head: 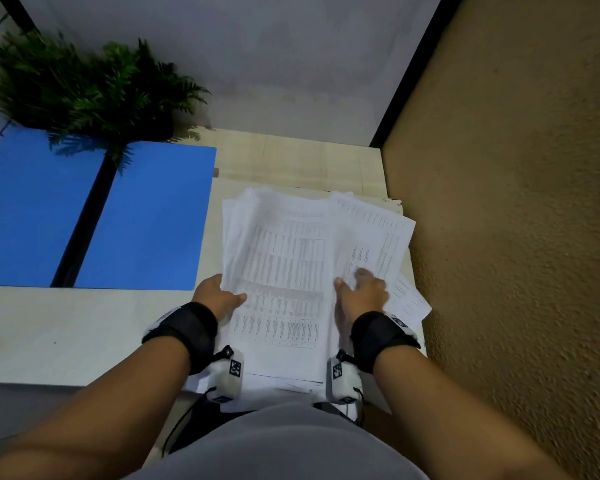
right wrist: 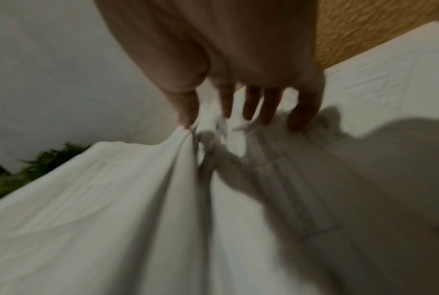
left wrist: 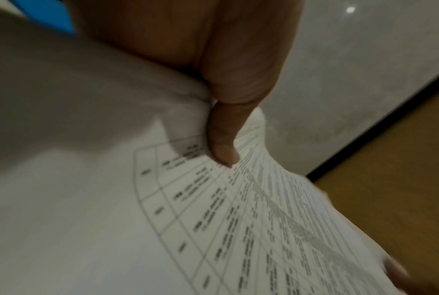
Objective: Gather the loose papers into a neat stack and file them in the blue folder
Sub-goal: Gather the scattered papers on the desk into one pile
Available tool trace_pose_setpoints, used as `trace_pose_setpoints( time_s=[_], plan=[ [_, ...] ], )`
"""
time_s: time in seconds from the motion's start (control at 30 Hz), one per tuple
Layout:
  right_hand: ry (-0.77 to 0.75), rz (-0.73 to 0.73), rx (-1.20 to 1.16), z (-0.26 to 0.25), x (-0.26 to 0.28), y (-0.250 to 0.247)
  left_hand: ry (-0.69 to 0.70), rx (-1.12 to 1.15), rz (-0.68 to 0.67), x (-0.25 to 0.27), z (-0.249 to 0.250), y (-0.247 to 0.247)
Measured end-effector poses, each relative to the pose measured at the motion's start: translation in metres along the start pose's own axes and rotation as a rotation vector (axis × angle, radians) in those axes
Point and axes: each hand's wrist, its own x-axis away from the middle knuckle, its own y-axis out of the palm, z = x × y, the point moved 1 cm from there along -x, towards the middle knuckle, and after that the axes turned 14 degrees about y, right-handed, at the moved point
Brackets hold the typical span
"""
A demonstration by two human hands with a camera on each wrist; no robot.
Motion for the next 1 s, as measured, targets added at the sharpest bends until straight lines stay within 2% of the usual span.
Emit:
trace_pose_setpoints(
  time_s=[0.03,0.07,0.1,0.17,0.27,0.37,0.47,0.57,0.63,0.7,0.77,0.87,0.93,1.0],
  plan=[
    [0.074,0.137,-0.007,0.002,-0.002,-0.011,-0.027,0.025,0.006,-0.001,-0.006,-0.002],
    [0.157,0.204,-0.042,0.005,-0.003,-0.021,-0.054,0.054,0.013,-0.002,-0.011,-0.004],
    [0.203,0.204,-0.093,0.01,-0.007,-0.026,-0.085,0.062,0.01,-0.003,-0.016,-0.005],
    [0.163,0.105,-0.225,0.017,-0.011,-0.028,-0.125,0.067,-0.026,-0.004,-0.023,-0.005],
    [0.068,-0.018,-0.602,0.025,-0.015,-0.022,-0.145,0.119,-0.038,-0.004,-0.026,-0.002],
    [0.063,-0.064,-0.71,0.024,-0.015,-0.017,-0.144,0.139,-0.081,-0.004,-0.023,0.001],
    [0.107,-0.098,-0.577,0.02,-0.015,-0.019,-0.152,0.121,-0.082,-0.004,-0.024,0.001],
    [0.097,0.065,-0.106,0.006,-0.015,-0.033,-0.127,0.117,-0.088,-0.011,-0.039,0.0],
    [0.078,0.169,0.076,-0.01,-0.006,-0.051,-0.125,0.107,-0.076,-0.025,-0.06,0.0],
    [0.012,0.207,0.116,-0.023,0.005,-0.07,-0.117,0.09,-0.067,-0.033,-0.071,0.003],
    [-0.093,0.237,0.053,-0.036,0.02,-0.097,-0.1,0.084,-0.075,-0.033,-0.069,0.003],
    [-0.269,0.391,-0.052,-0.053,0.039,-0.139,-0.096,0.084,-0.075,-0.018,-0.049,0.0],
    [-0.395,0.452,-0.153,-0.065,0.05,-0.161,-0.092,0.079,-0.077,-0.014,-0.044,-0.001],
    [-0.492,0.432,-0.332,-0.078,0.063,-0.178,-0.08,0.085,-0.101,-0.013,-0.046,-0.001]
  ],
)
